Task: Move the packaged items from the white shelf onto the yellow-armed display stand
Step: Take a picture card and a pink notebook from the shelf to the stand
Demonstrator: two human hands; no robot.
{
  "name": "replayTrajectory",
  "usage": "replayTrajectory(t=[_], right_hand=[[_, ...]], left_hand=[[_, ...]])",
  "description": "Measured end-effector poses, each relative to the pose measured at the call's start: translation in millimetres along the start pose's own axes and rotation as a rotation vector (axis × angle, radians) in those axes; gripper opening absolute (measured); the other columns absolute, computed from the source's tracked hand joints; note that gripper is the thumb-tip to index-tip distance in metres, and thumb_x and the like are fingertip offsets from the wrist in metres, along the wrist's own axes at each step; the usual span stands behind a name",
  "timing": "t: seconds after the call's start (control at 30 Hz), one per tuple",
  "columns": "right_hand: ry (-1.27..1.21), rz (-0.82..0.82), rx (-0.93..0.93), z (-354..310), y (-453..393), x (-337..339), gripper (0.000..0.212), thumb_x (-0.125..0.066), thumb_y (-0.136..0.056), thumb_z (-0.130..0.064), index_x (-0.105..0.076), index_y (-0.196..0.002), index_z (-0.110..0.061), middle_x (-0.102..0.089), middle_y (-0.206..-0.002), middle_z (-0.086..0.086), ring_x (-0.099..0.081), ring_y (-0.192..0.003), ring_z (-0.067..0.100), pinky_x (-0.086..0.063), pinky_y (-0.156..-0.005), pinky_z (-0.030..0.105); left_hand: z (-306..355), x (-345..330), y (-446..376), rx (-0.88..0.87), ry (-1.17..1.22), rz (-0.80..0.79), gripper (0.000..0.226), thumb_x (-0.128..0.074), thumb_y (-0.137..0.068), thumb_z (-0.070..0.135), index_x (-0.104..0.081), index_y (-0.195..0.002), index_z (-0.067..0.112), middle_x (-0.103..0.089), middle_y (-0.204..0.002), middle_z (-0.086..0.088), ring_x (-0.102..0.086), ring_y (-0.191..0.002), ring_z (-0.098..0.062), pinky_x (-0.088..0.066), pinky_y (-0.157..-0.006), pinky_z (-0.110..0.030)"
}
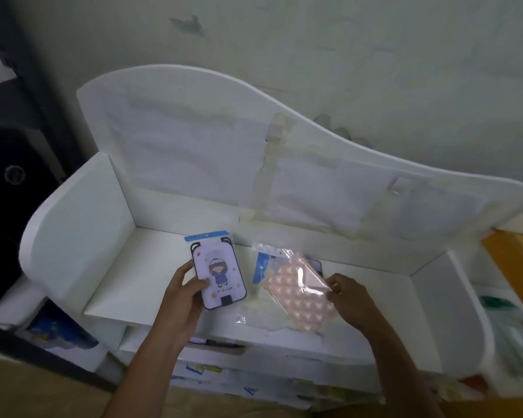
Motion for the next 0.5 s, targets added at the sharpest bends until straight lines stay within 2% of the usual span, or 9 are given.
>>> replayTrajectory(t=[0.17,0.27,0.33,0.4,0.5], right_hand=[[-0.242,0.043,-0.008,26,25,16,0.008,-0.070,-0.085,-0.015,-0.067,-0.087,-0.022,-0.071,-0.085,-0.002,-0.068,-0.077,0.013,-0.054,-0.068,0.026],[-0.517,0.139,-0.017,44,45,31,0.012,-0.071,-0.086,-0.007,-0.068,-0.087,-0.019,-0.073,-0.085,0.005,-0.071,-0.077,0.022,-0.060,-0.069,0.036],[-0.648,0.206,-0.016,58,61,42,0.013,-0.069,-0.088,-0.002,-0.069,-0.091,-0.015,-0.073,-0.089,0.007,-0.071,-0.081,0.021,-0.061,-0.071,0.037],[-0.715,0.266,-0.004,74,79,54,0.012,-0.067,-0.089,-0.002,-0.068,-0.098,-0.009,-0.073,-0.092,0.010,-0.072,-0.084,0.024,-0.060,-0.070,0.035],[-0.798,0.338,0.021,97,110,71,0.014,-0.065,-0.090,-0.003,-0.065,-0.104,-0.007,-0.071,-0.098,0.010,-0.070,-0.089,0.023,-0.059,-0.066,0.026]], left_hand=[[-7,-31,4,-0.006,0.002,-0.053,0.044,-0.057,-0.090,-0.005,-0.060,-0.129,0.014,-0.070,-0.120,-0.015,-0.066,-0.109,-0.037,-0.061,-0.077,-0.041],[-12,-50,10,-0.018,-0.025,-0.083,0.042,-0.059,-0.090,-0.001,-0.061,-0.129,0.013,-0.069,-0.120,-0.016,-0.065,-0.110,-0.040,-0.056,-0.087,-0.053],[-17,-67,18,-0.027,-0.041,-0.111,0.043,-0.061,-0.089,0.001,-0.061,-0.130,0.013,-0.069,-0.119,-0.017,-0.065,-0.109,-0.041,-0.052,-0.090,-0.059],[-23,-86,30,-0.031,-0.050,-0.131,0.043,-0.061,-0.089,0.001,-0.060,-0.130,0.013,-0.071,-0.116,-0.017,-0.067,-0.106,-0.040,-0.057,-0.084,-0.055],[-34,-116,53,-0.052,-0.056,-0.170,0.042,-0.061,-0.090,0.000,-0.060,-0.130,0.015,-0.071,-0.116,-0.016,-0.068,-0.103,-0.035,-0.061,-0.072,-0.042]])
Point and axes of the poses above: each hand's wrist, its own y-axis away from the middle knuckle, its own x-axis out of the back of the hand, z = x × y, the point moved 3 cm from there along -y, towards the middle knuckle
